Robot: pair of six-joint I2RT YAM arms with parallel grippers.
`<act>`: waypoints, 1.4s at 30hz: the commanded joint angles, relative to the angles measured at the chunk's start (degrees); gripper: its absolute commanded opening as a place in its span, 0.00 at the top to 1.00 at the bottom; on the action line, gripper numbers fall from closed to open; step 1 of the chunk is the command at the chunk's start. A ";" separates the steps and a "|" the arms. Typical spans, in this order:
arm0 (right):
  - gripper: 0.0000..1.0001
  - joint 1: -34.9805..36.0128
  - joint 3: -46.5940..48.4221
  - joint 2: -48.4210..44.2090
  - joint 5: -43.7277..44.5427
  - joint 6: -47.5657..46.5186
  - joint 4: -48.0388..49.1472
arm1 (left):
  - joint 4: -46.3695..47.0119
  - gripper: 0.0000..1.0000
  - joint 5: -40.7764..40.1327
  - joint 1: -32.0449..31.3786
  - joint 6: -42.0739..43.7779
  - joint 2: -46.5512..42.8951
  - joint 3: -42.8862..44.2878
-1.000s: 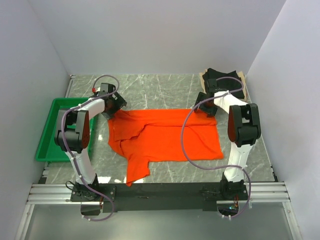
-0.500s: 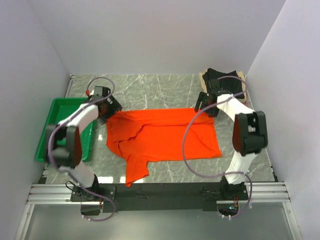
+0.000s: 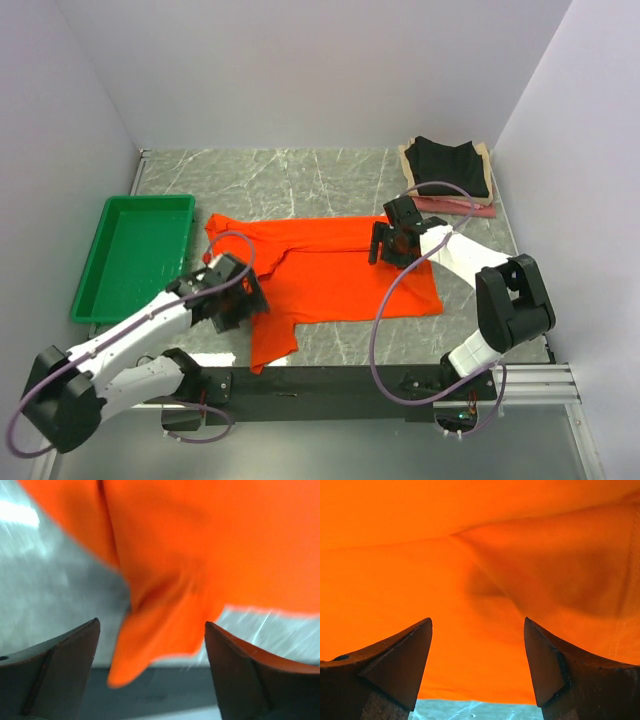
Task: Fold and stack the t-shirts
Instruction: Fold the tshirt
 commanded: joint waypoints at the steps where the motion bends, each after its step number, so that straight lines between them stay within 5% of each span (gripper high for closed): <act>1: 0.20 -0.25 -0.66 -3.05 2.52 1.62 1.02 | -6.94 0.13 1.66 -7.95 -8.41 -3.59 -1.08; 11: 0.20 -0.25 -3.21 -3.58 2.08 2.15 1.82 | -10.02 0.41 1.08 -18.34 -15.09 2.90 -1.89; 15: 0.20 -0.60 -3.65 -4.46 2.26 2.16 1.99 | -12.05 0.99 -1.15 -19.66 -13.87 8.61 3.04; 26: 0.20 -2.44 -4.62 -6.13 2.08 1.28 1.20 | -12.40 0.99 -5.10 -20.80 1.06 25.30 24.48; 31: 0.20 -3.58 -5.41 -6.13 1.38 0.75 1.29 | -15.22 0.68 -8.62 -20.71 7.03 39.02 34.32; 34: 0.20 -3.67 -5.67 -5.95 1.03 0.57 1.55 | -15.83 0.42 -9.06 -20.71 8.19 42.46 37.67; 35: 0.20 -3.76 -5.67 -5.87 1.03 0.49 1.46 | -16.09 0.25 -9.06 -20.71 8.02 42.55 38.20; 42: 0.20 -3.68 -5.93 -6.22 1.47 0.40 1.73 | -21.98 0.02 -10.56 -20.89 0.03 26.25 32.44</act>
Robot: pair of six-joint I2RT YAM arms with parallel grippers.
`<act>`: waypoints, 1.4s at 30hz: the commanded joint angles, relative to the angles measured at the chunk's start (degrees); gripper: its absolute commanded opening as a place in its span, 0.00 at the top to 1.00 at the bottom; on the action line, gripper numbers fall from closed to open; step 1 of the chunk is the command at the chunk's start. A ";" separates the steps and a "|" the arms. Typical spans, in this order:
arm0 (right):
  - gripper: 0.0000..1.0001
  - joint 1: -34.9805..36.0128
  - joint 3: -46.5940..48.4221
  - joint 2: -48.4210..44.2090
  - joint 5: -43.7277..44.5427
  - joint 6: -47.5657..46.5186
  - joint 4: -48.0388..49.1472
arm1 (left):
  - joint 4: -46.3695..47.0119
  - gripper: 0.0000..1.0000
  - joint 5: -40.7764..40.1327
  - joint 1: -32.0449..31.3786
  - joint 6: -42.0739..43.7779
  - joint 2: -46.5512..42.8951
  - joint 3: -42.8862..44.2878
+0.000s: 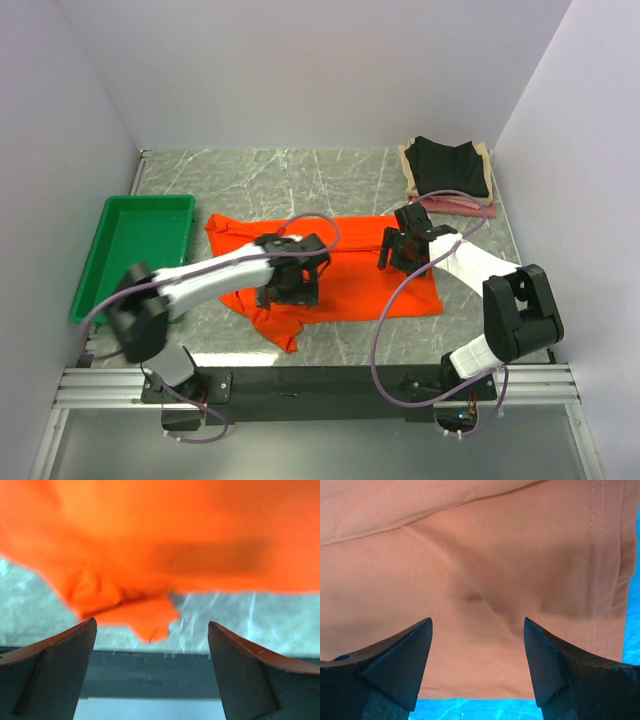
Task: Fold and stack the t-shirts
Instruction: Fold the tshirt
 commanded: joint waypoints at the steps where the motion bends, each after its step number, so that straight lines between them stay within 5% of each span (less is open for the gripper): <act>1: 0.20 -0.37 -0.19 -2.28 0.51 -0.83 1.03 | -4.93 0.01 -1.75 -0.37 -6.38 -12.78 -4.28; 7: 0.20 -0.37 -0.01 -0.53 0.07 -0.74 1.47 | 0.16 0.03 1.24 -0.28 -12.64 -22.91 -15.28; 17: 0.21 -0.37 0.25 1.85 0.50 -0.39 1.55 | 15.53 0.24 10.62 -0.37 -15.54 -21.51 -26.00; 22: 0.21 -0.37 0.25 2.46 1.03 -0.39 1.64 | 21.69 0.25 13.63 -0.81 -16.42 -19.14 -29.78; 24: 0.21 -0.37 0.25 2.64 1.21 -0.21 1.47 | 22.31 0.34 13.11 -0.81 -15.90 -16.77 -29.00; 27: 0.21 -0.37 0.25 2.46 1.47 -0.30 1.56 | 17.58 0.57 10.93 -0.98 -16.24 -13.95 -27.16; 28: 0.21 -0.29 0.17 2.55 1.56 -0.21 1.56 | 15.91 0.82 10.13 -0.89 -16.59 -13.60 -26.63; 29: 0.21 -0.46 0.08 2.55 1.39 -0.21 1.73 | 11.81 0.96 9.51 -0.98 -17.03 -13.42 -26.10; 37: 0.21 -1.42 -0.10 5.45 1.47 0.67 1.03 | -10.28 0.99 6.07 -0.98 -16.95 -20.88 -14.50; 42: 0.21 -3.27 -0.27 6.86 0.95 0.93 0.50 | -16.61 0.99 11.96 -1.07 -14.93 -22.91 -15.19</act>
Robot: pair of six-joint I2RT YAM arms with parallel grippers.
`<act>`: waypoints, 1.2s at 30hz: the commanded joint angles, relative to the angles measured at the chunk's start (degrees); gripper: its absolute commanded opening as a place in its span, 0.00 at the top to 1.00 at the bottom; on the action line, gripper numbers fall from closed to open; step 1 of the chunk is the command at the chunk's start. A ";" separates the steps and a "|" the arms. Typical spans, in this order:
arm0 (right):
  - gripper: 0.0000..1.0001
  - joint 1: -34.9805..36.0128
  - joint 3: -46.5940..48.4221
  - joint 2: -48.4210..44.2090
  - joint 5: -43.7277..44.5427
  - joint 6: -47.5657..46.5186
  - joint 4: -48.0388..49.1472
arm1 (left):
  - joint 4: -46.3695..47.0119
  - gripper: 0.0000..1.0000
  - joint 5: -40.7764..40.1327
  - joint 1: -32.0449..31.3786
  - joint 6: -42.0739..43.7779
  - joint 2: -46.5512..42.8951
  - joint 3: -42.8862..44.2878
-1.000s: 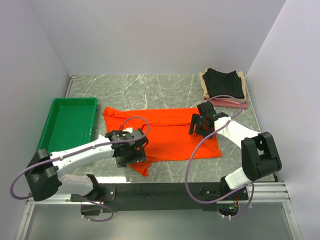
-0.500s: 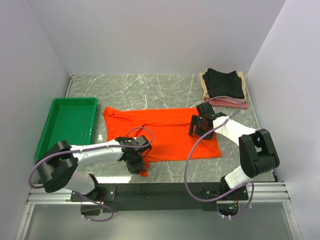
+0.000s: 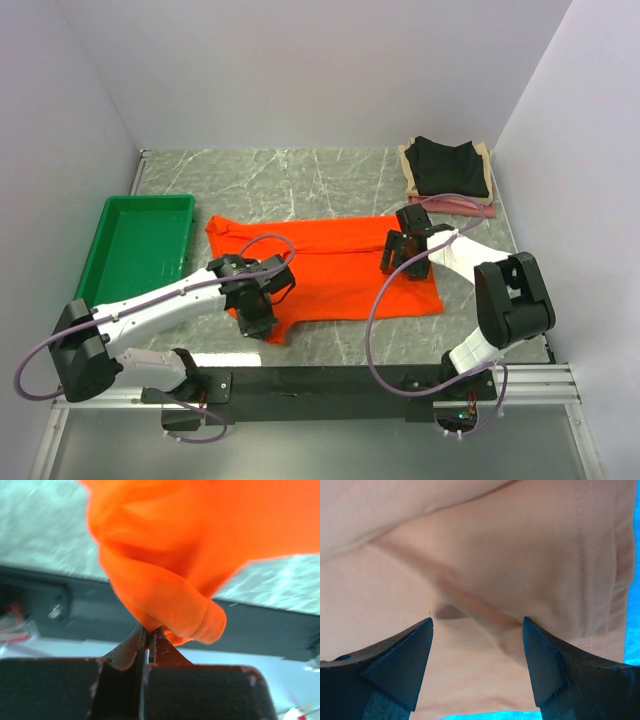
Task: Fold and stack the t-shirts
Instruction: Fold the tshirt
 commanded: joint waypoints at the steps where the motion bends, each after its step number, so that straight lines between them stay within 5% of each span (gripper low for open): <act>1: 0.21 -1.81 -0.34 2.14 0.66 0.45 -0.29 | -10.96 0.99 4.22 -0.48 1.66 -0.96 -1.16; 3: 0.21 -2.08 0.10 3.19 0.66 0.54 -0.72 | -11.67 0.93 7.56 -0.48 3.33 -1.84 -3.53; 6: 0.21 -2.17 0.62 4.25 1.45 0.62 -1.60 | -7.99 0.34 13.52 -0.65 5.53 -3.25 -6.61; 7: 0.21 -2.34 0.63 4.25 1.62 0.71 -1.60 | -7.20 0.01 14.07 -0.83 6.06 -3.60 -6.44; 15: 0.21 -2.96 1.59 2.41 1.98 0.19 -1.69 | -9.92 0.01 -4.10 1.79 3.86 -1.85 6.48; 20: 0.22 -2.69 3.51 -2.16 -1.53 -1.83 1.03 | 1.58 0.01 -13.25 17.25 8.77 0.52 3.15; 28: 0.22 -2.69 15.82 5.11 -4.44 -2.97 0.77 | 31.81 0.01 -7.47 34.39 16.52 12.79 3.21; 36: 0.22 -3.22 27.16 18.39 -2.33 -4.30 -3.54 | 35.97 0.01 -3.59 39.59 20.65 28.82 9.90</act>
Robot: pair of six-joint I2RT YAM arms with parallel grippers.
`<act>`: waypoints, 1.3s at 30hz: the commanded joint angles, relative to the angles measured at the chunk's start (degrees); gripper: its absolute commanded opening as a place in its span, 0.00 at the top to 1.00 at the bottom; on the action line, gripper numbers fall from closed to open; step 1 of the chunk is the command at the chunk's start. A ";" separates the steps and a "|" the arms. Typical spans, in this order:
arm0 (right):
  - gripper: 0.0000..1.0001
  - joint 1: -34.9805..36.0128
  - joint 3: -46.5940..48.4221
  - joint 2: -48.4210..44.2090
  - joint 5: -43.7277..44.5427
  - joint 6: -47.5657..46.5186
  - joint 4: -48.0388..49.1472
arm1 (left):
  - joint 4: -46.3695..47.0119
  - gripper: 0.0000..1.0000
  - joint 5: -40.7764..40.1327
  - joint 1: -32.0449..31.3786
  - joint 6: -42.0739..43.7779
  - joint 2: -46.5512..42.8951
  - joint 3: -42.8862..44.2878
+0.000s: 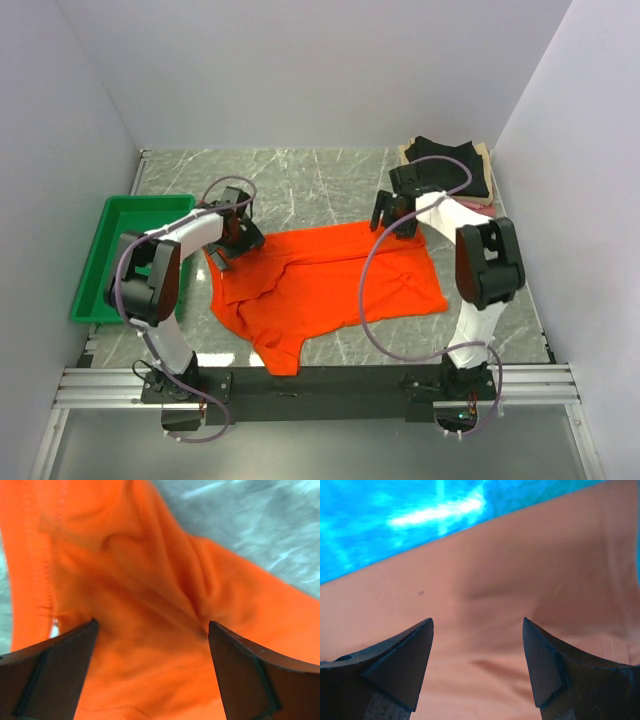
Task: Fold and stack the t-shirts
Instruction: Fold the tshirt
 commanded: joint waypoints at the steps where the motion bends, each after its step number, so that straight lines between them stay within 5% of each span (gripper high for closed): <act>1: 0.22 -0.99 4.00 3.71 0.91 -1.43 -3.77 | 4.54 0.01 2.40 1.17 2.84 3.79 4.09; 13: 0.23 -7.05 17.45 15.93 2.23 -2.04 -12.04 | 2.89 0.01 5.21 3.81 8.37 14.53 15.94; 18: 0.23 -7.06 17.46 11.02 2.40 -4.42 -10.38 | -0.90 0.01 -0.40 3.90 10.40 9.80 19.12; 24: 0.22 -7.32 17.36 4.51 7.74 -3.81 -8.27 | -12.41 0.01 -8.23 5.91 8.03 13.73 32.64; 30: 0.22 -8.99 21.23 7.93 8.99 -1.52 -10.11 | -18.31 0.01 -9.03 8.38 7.06 28.22 49.33; 35: 0.22 -9.95 22.20 9.69 10.66 -1.44 -10.55 | -18.41 0.09 -8.77 9.87 7.15 33.34 53.93; 39: 0.22 -11.27 21.50 10.13 10.93 -0.03 -10.55 | -17.70 0.26 -8.41 10.05 7.23 32.82 49.73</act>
